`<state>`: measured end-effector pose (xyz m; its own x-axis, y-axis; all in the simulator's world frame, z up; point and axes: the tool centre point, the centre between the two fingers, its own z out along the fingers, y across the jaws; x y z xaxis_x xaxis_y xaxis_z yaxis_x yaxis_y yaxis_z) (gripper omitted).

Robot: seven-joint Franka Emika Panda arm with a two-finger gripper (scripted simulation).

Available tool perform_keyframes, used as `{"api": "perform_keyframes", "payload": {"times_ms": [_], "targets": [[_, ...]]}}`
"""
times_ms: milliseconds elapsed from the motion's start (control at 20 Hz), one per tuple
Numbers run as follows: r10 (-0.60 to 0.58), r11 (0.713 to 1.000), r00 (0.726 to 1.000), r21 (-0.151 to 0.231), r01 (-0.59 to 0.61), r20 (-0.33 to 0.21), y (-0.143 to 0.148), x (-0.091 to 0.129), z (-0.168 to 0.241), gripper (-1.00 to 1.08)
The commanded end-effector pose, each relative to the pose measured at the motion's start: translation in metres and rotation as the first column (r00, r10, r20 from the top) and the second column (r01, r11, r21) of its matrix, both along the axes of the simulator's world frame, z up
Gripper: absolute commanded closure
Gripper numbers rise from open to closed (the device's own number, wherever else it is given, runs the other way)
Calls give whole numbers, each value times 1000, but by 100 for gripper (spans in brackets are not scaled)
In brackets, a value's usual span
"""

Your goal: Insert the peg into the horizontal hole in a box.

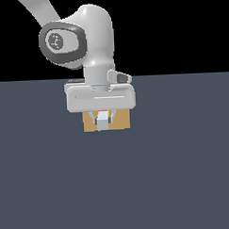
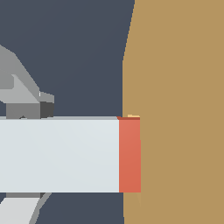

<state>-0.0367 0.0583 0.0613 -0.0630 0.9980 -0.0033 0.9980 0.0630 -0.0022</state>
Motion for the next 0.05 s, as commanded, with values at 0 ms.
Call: {"api": "perform_keyframes", "payload": {"times_ms": [0], "targets": [[10, 1000, 1000, 4, -10, 4, 9, 2, 1, 108]]}}
